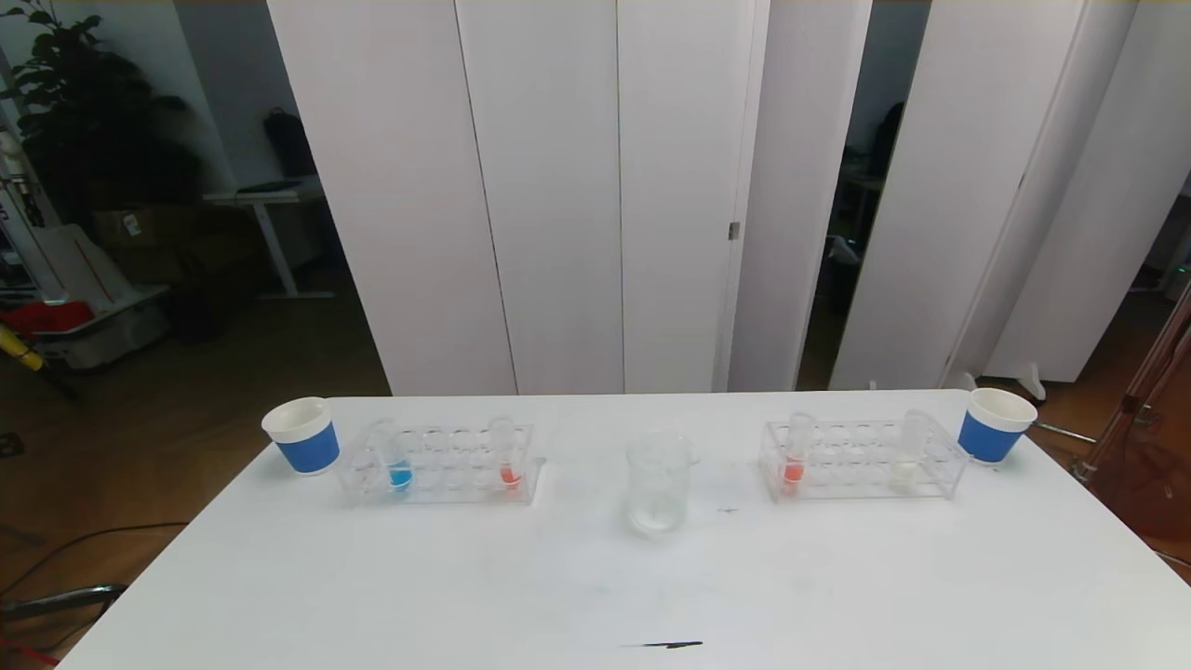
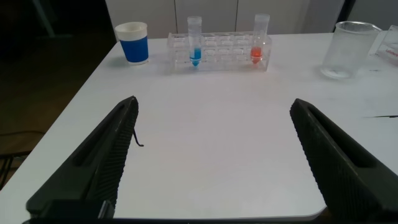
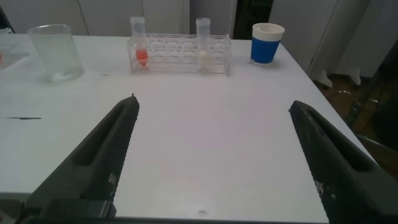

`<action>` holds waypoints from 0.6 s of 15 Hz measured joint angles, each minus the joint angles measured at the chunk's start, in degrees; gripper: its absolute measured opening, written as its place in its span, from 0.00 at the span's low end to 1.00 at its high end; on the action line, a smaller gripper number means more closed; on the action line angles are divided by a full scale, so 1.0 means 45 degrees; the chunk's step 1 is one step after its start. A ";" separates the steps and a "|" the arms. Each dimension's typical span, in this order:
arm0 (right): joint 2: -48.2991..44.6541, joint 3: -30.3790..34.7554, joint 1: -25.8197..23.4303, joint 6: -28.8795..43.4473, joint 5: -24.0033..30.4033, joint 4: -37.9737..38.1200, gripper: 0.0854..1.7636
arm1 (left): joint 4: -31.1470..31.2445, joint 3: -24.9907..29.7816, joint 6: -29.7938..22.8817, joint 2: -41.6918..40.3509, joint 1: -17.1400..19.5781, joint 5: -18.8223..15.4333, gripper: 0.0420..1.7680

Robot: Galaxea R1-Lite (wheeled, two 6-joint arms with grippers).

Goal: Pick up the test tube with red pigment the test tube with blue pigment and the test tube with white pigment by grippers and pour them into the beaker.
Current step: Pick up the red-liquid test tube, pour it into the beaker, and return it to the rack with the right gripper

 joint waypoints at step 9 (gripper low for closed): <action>0.0000 -0.0014 0.0000 -0.0016 -0.0073 0.0000 0.98 | 0.0000 0.0000 0.0000 0.0000 0.0000 0.0000 0.99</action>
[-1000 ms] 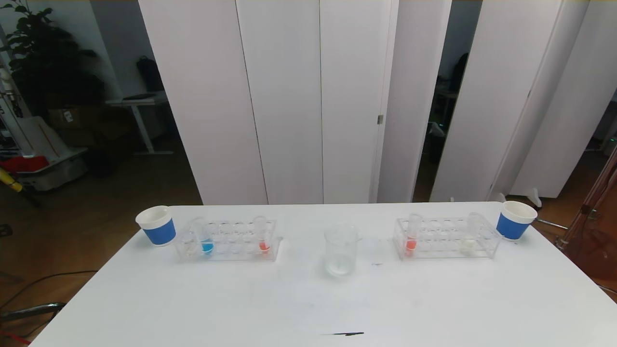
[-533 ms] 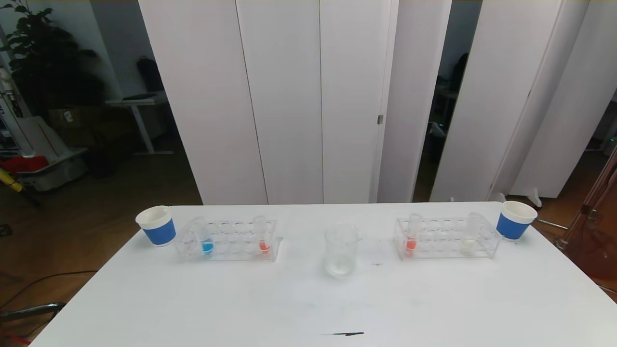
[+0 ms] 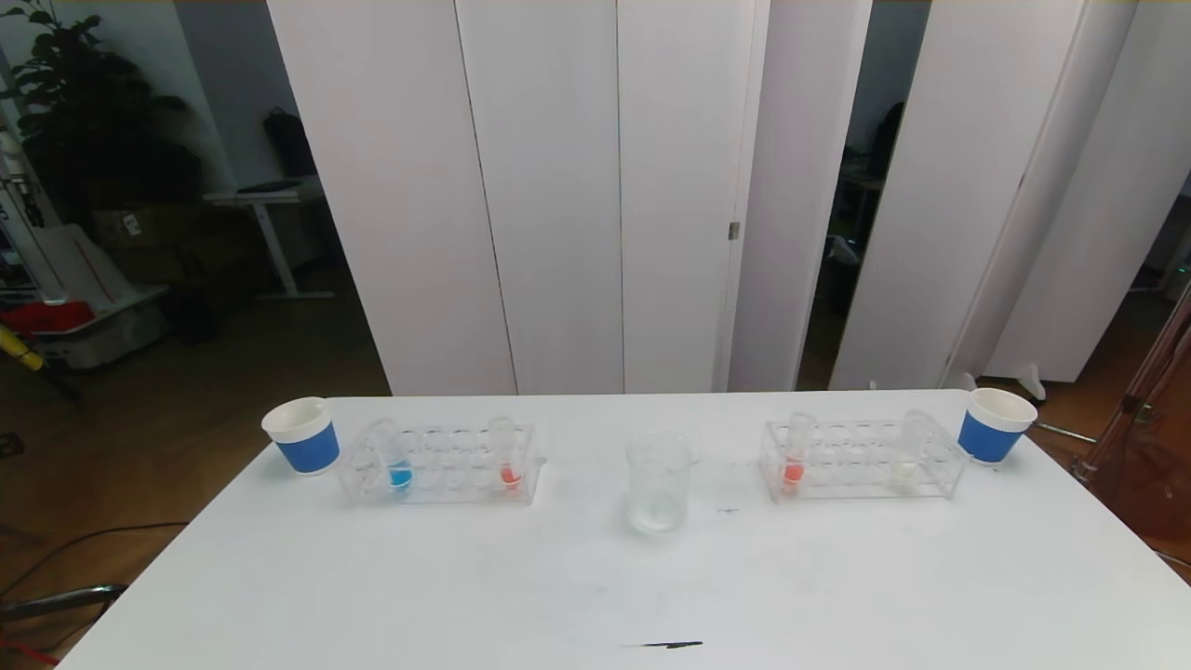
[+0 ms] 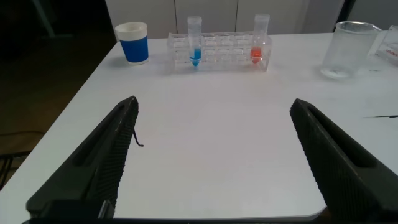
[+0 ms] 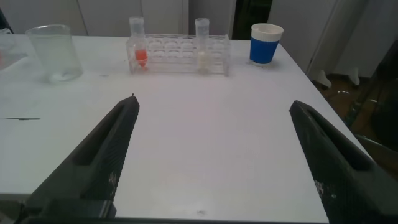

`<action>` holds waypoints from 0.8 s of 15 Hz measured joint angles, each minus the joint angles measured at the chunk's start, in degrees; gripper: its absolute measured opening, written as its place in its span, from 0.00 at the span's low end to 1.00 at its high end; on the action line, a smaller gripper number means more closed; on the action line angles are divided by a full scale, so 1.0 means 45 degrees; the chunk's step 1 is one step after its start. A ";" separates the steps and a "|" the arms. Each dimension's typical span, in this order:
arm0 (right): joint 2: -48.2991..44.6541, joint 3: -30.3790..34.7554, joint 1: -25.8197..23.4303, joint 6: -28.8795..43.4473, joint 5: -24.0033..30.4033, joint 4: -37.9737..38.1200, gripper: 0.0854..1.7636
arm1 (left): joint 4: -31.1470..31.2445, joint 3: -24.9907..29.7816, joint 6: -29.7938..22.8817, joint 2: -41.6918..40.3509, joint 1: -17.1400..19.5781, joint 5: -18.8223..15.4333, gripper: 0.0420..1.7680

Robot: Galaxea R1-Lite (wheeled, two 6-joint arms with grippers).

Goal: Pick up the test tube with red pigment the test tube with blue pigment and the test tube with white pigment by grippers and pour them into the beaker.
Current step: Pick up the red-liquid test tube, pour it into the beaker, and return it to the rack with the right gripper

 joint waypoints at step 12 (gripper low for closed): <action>0.1558 -0.3790 -0.0014 -0.0352 -0.0011 0.0563 0.98 | 0.0000 0.0000 0.0000 0.0000 0.0000 0.0005 0.99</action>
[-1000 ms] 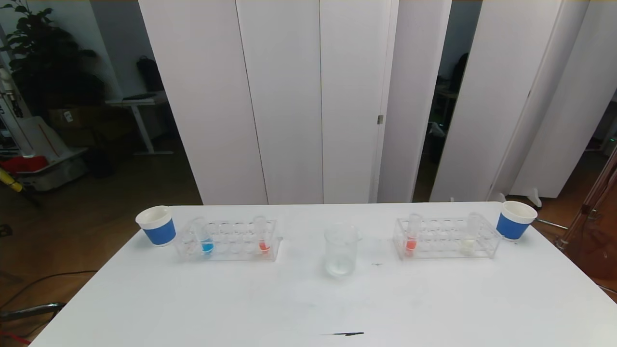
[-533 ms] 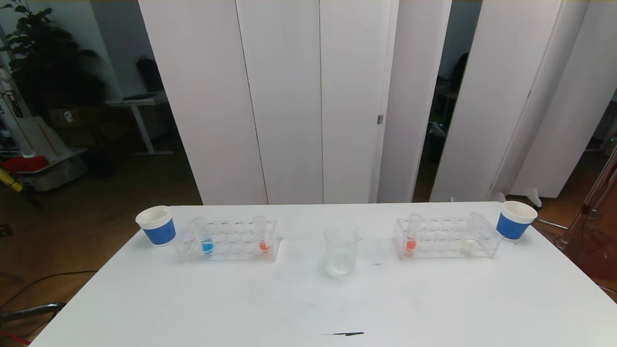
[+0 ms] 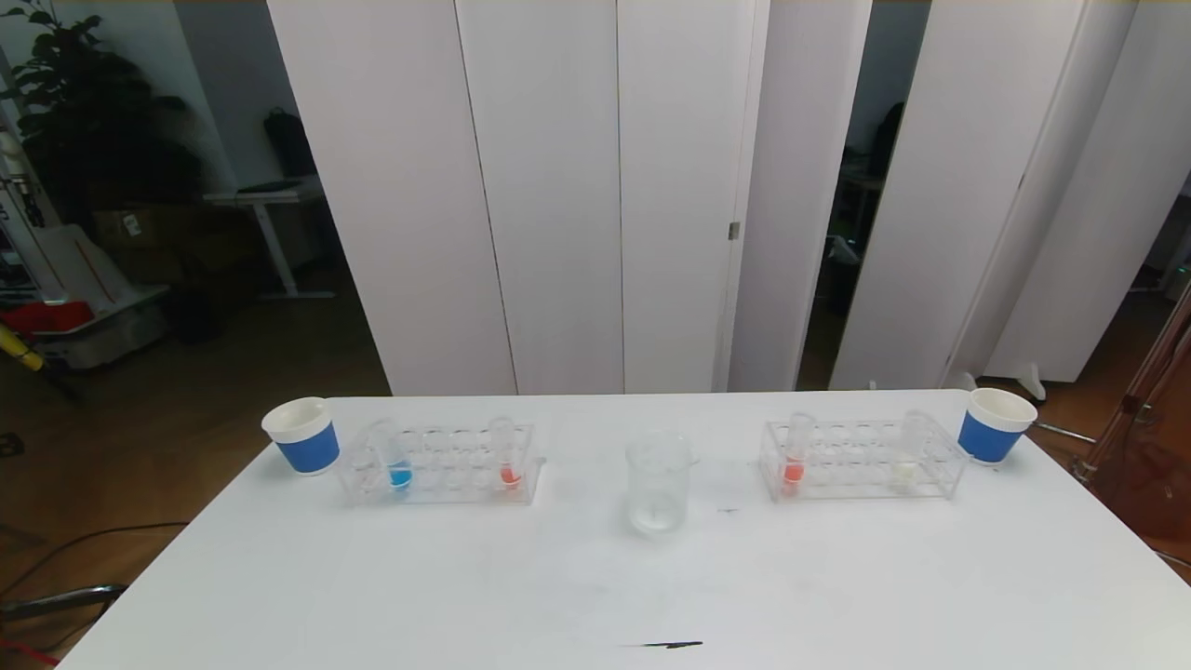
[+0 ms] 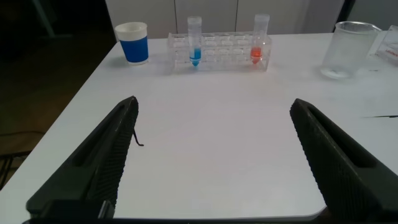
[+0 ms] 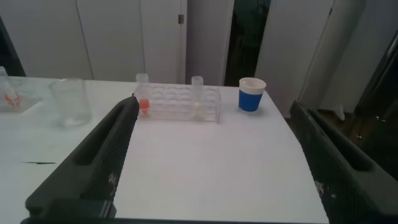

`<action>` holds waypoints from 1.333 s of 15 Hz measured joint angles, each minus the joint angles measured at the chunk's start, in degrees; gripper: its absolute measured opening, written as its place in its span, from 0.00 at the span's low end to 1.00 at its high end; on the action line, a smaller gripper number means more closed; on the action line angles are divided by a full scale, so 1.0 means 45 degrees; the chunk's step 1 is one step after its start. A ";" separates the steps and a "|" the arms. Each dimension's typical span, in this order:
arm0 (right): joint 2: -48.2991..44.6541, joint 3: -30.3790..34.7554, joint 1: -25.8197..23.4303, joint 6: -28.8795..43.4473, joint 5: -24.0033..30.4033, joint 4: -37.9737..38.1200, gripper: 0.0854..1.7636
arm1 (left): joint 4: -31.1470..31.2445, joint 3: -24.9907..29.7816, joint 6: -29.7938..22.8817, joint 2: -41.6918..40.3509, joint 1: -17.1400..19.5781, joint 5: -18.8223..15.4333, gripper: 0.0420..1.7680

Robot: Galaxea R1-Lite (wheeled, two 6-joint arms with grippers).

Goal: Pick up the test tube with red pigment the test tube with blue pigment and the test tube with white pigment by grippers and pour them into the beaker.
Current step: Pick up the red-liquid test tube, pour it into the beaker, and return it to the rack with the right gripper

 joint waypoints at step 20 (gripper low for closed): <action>1.2841 -0.5540 0.1531 0.1184 -0.2788 -0.5404 0.98 | 0.0000 0.0000 0.0000 0.0005 0.0000 0.0000 0.99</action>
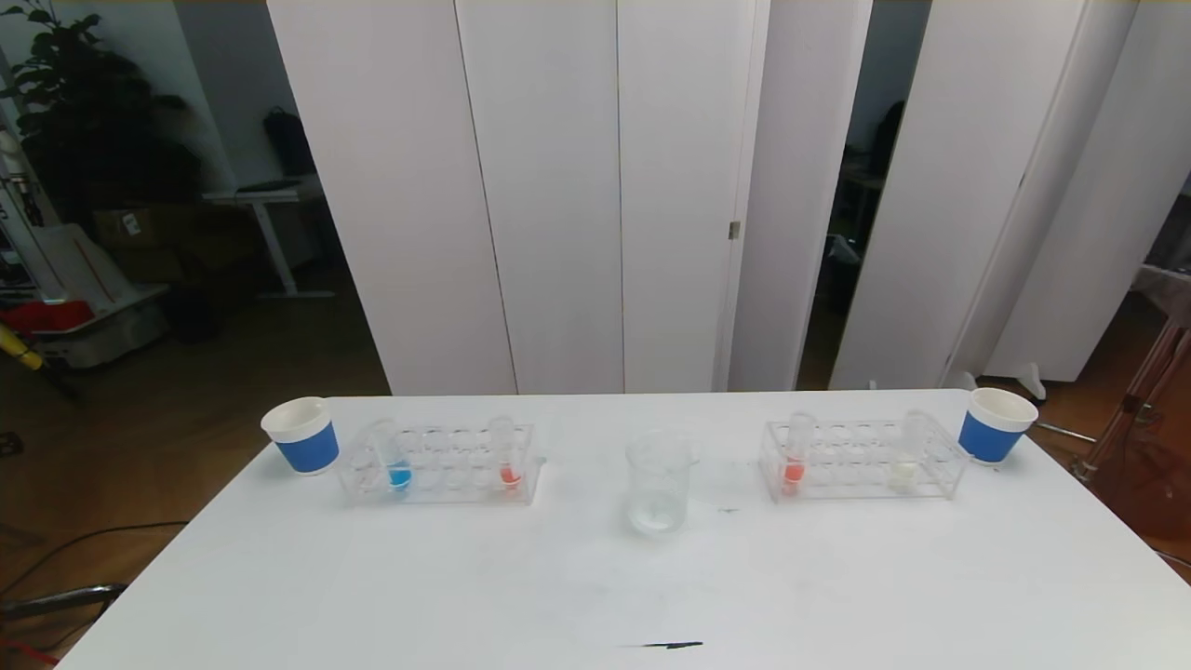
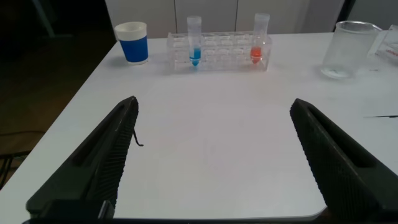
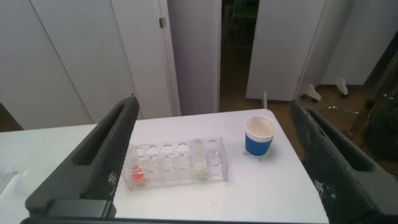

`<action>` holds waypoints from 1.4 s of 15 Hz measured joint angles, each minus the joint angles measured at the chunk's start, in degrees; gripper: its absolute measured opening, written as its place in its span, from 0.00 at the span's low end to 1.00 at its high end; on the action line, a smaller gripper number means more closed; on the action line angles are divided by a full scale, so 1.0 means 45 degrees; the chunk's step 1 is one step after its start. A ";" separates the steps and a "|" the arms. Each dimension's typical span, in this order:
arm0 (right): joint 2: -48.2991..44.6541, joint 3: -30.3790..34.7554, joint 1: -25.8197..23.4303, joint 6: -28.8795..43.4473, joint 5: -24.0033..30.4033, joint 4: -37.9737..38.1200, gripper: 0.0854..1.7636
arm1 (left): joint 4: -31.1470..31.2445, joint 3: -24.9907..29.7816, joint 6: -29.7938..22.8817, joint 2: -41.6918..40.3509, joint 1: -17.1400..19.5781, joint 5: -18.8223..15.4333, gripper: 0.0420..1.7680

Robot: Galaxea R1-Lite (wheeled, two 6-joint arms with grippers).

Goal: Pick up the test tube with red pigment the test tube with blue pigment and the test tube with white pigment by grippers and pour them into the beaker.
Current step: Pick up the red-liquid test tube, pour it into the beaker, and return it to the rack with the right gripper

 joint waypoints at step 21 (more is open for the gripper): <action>0.9327 0.3113 0.3603 0.0447 -0.2565 -0.8737 0.98 | 0.0000 0.0000 0.0000 -0.0005 0.0000 0.0000 0.99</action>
